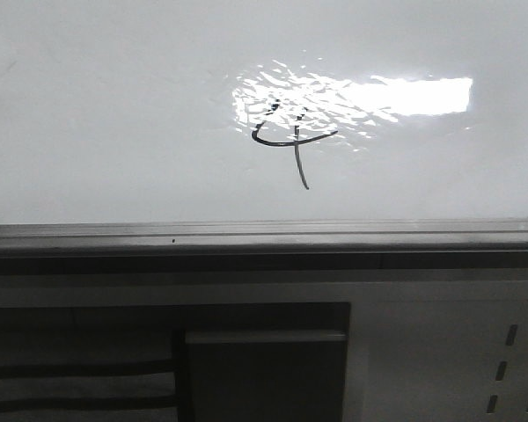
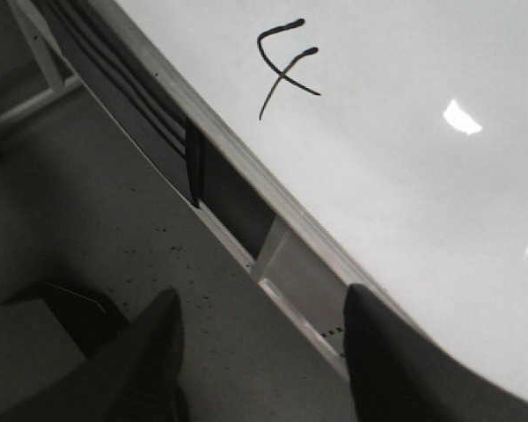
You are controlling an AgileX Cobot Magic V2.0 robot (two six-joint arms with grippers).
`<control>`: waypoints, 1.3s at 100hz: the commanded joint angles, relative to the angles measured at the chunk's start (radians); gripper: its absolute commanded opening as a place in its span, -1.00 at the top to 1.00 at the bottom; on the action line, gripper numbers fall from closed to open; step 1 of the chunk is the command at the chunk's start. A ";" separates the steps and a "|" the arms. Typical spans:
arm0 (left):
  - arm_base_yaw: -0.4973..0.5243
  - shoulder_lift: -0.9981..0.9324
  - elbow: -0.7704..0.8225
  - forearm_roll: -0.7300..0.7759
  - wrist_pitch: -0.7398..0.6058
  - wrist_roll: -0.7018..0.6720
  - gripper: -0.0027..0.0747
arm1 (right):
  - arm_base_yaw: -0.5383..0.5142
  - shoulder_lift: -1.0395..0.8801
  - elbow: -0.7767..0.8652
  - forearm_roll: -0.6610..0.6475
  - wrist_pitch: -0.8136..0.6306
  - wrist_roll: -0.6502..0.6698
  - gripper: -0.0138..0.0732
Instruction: Write number 4 on whiteboard
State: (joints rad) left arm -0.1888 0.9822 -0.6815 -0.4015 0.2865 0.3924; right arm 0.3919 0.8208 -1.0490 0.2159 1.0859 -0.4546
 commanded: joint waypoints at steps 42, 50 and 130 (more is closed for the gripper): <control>0.008 -0.472 0.034 0.108 0.273 -0.063 0.20 | -0.006 -0.106 0.177 -0.273 -0.356 0.397 0.53; 0.008 -0.528 0.112 0.104 0.178 -0.068 0.21 | -0.006 -0.150 0.262 -0.277 -0.482 0.397 0.61; 0.008 -0.579 0.288 0.037 -0.131 -0.068 0.98 | -0.006 -0.233 0.470 -0.277 -0.751 0.397 0.85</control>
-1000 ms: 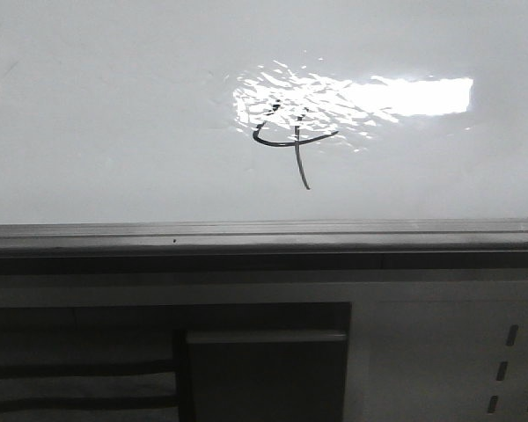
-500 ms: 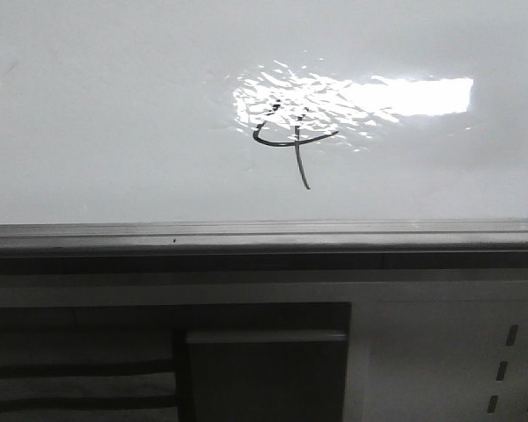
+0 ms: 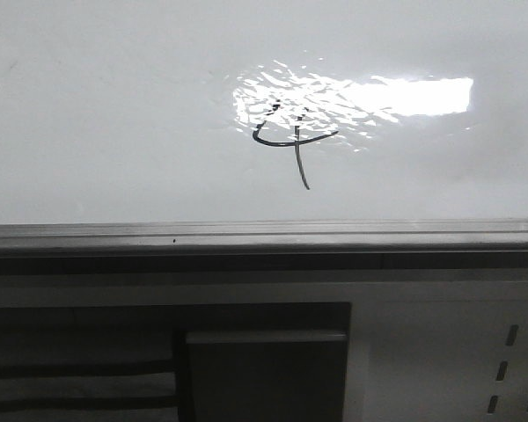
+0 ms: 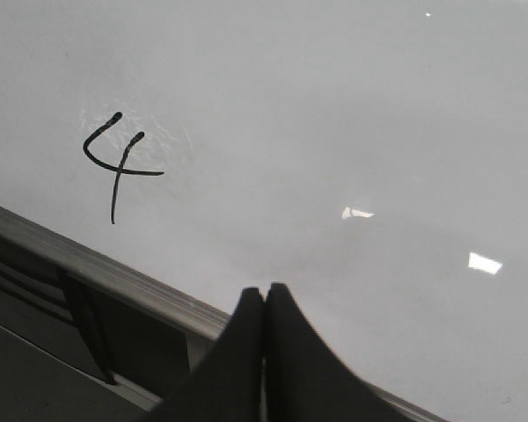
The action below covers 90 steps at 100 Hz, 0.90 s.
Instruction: Write number 4 on whiteboard
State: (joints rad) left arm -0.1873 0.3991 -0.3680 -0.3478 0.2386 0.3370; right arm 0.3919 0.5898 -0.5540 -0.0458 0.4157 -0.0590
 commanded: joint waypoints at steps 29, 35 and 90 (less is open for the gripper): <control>0.084 -0.213 0.146 -0.013 -0.144 -0.012 0.98 | -0.006 -0.002 -0.025 -0.015 -0.081 0.002 0.85; 0.107 -0.264 0.192 -0.013 -0.175 -0.012 0.98 | -0.006 -0.002 -0.025 -0.015 -0.081 0.002 0.85; 0.127 -0.432 0.392 0.269 -0.255 -0.322 0.98 | -0.006 -0.002 -0.025 -0.015 -0.081 0.002 0.85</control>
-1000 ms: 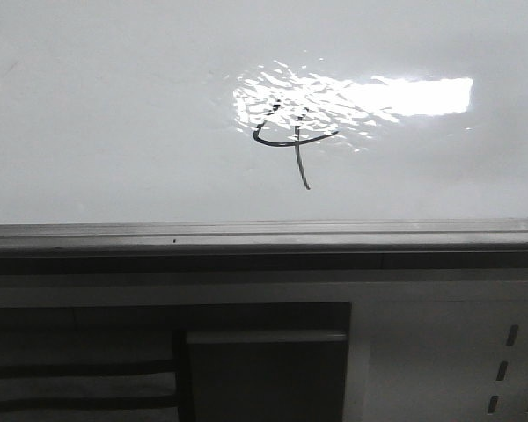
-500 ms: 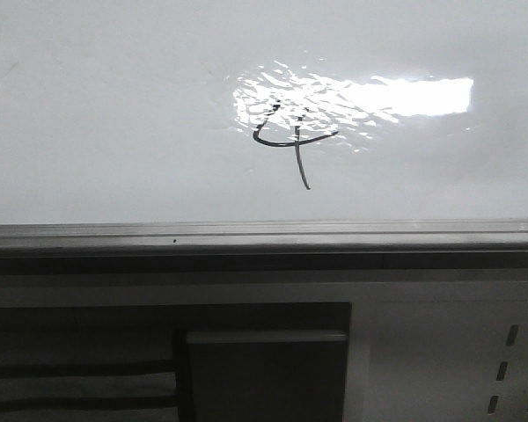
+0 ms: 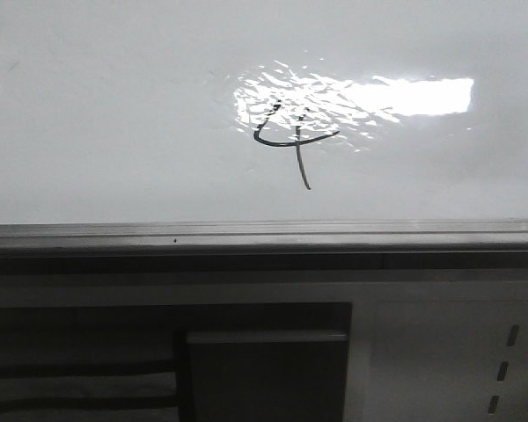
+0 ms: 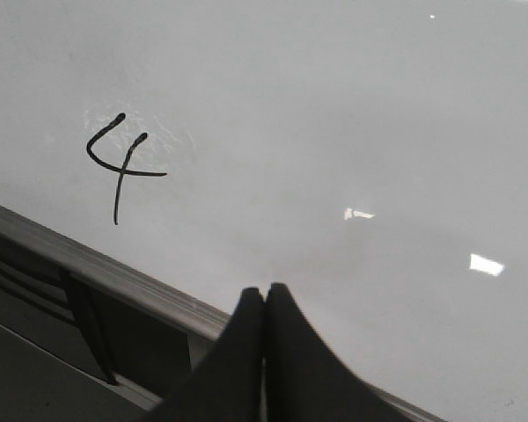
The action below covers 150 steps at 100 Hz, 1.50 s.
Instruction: Write number 4 on whiteboard
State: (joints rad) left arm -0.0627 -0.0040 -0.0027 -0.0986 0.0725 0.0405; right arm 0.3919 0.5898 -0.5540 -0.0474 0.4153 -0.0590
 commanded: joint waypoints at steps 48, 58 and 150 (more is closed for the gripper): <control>0.002 -0.029 0.027 0.020 -0.089 -0.026 0.98 | -0.006 -0.002 -0.025 -0.014 -0.081 0.002 0.85; 0.002 -0.029 0.027 0.020 -0.089 -0.026 0.98 | -0.006 -0.002 -0.025 -0.014 -0.081 0.002 0.85; 0.002 -0.029 0.027 0.020 -0.089 -0.026 0.98 | -0.375 -0.620 0.583 0.033 -0.471 0.002 0.85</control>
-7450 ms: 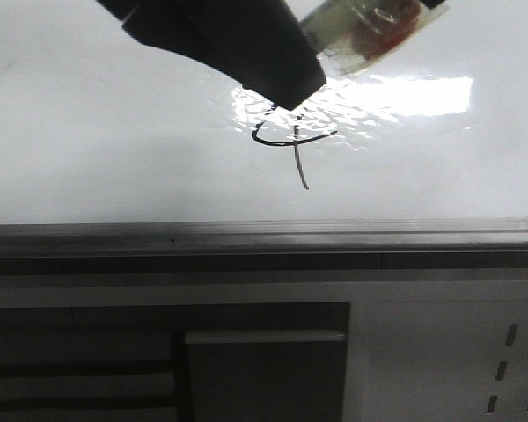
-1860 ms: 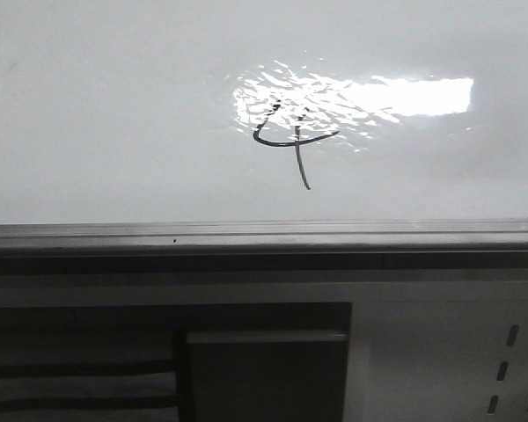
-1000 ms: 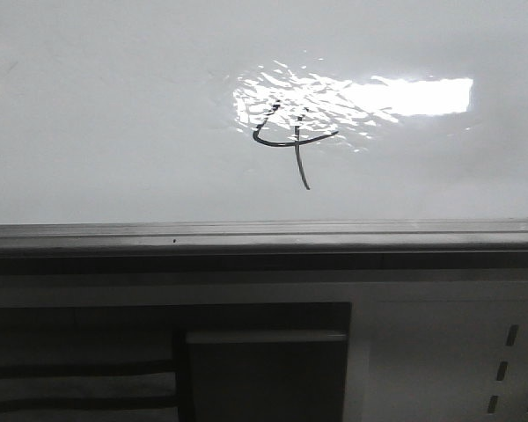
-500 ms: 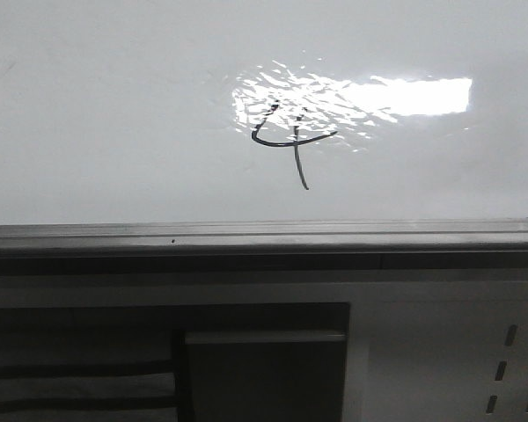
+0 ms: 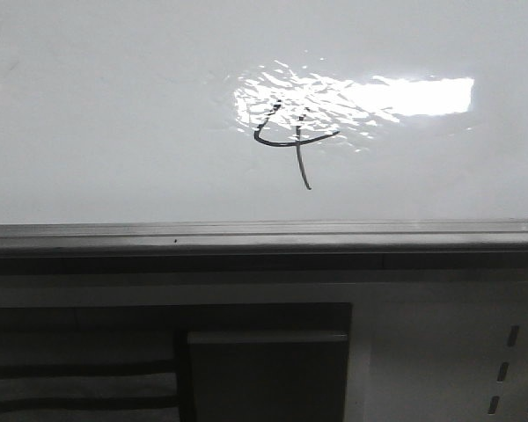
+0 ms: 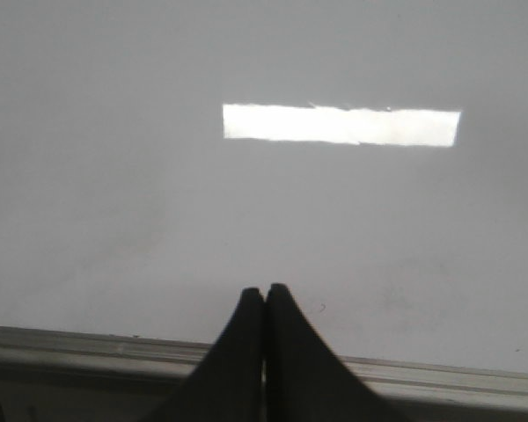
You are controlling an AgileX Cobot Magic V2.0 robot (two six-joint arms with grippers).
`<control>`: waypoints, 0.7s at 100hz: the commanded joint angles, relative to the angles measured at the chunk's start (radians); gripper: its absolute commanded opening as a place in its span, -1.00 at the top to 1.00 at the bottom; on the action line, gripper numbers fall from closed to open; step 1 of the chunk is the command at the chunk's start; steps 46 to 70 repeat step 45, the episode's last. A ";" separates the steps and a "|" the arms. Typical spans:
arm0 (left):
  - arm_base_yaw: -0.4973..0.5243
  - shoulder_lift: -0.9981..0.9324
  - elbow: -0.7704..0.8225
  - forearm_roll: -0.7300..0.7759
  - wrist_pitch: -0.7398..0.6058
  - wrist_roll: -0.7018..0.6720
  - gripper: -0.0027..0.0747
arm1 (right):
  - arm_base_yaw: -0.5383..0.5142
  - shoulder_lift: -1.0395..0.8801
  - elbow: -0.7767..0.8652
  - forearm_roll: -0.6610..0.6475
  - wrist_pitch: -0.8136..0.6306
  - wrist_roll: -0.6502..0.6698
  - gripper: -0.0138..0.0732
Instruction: Write number 4 on whiteboard
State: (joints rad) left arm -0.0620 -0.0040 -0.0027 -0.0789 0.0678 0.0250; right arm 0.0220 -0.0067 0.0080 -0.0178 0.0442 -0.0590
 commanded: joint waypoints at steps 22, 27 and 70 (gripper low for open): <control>0.002 -0.029 0.027 0.000 -0.084 -0.010 0.98 | -0.005 -0.024 0.021 0.003 -0.093 0.002 0.85; 0.002 -0.029 0.027 0.000 -0.084 -0.010 0.98 | -0.005 -0.024 0.021 0.003 -0.093 0.002 0.85; 0.002 -0.029 0.027 0.000 -0.084 -0.010 0.98 | -0.005 -0.024 0.021 0.003 -0.093 0.002 0.85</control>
